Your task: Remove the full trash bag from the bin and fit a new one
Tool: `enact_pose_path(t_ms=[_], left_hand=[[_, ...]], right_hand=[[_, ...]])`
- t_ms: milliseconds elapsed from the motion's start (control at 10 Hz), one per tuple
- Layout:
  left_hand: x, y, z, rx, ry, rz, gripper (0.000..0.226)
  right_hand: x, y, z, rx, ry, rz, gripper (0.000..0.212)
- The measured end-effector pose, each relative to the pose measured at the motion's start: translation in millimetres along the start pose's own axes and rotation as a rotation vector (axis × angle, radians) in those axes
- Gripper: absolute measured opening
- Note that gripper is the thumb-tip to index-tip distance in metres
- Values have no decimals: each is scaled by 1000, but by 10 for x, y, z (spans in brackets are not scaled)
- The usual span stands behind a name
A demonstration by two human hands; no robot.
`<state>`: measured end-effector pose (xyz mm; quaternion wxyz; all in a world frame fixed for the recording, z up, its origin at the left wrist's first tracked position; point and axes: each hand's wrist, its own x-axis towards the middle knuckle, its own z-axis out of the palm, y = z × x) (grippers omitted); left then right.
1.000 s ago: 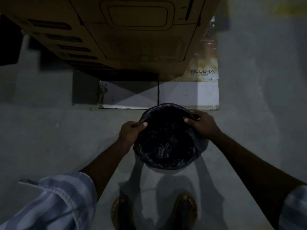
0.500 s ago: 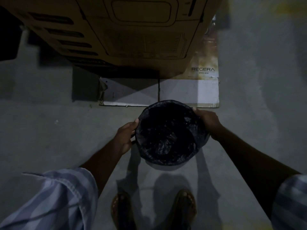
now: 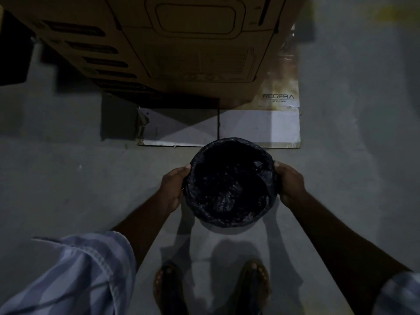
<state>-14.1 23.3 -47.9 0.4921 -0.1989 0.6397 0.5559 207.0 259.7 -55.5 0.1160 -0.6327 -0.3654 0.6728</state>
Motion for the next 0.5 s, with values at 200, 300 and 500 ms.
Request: enact_pose_path(t_ms=[200, 300, 500], left_hand=[[-27, -73, -21, -116, -21, -167, 44], [16, -110, -21, -77, 37, -179, 50], [38, -31, -114, 278, 489, 63, 51]], right_hand=[[162, 61, 53, -38, -7, 86, 54], [93, -82, 92, -533, 49, -176, 22], [6, -218, -41, -762, 370, -454, 56]])
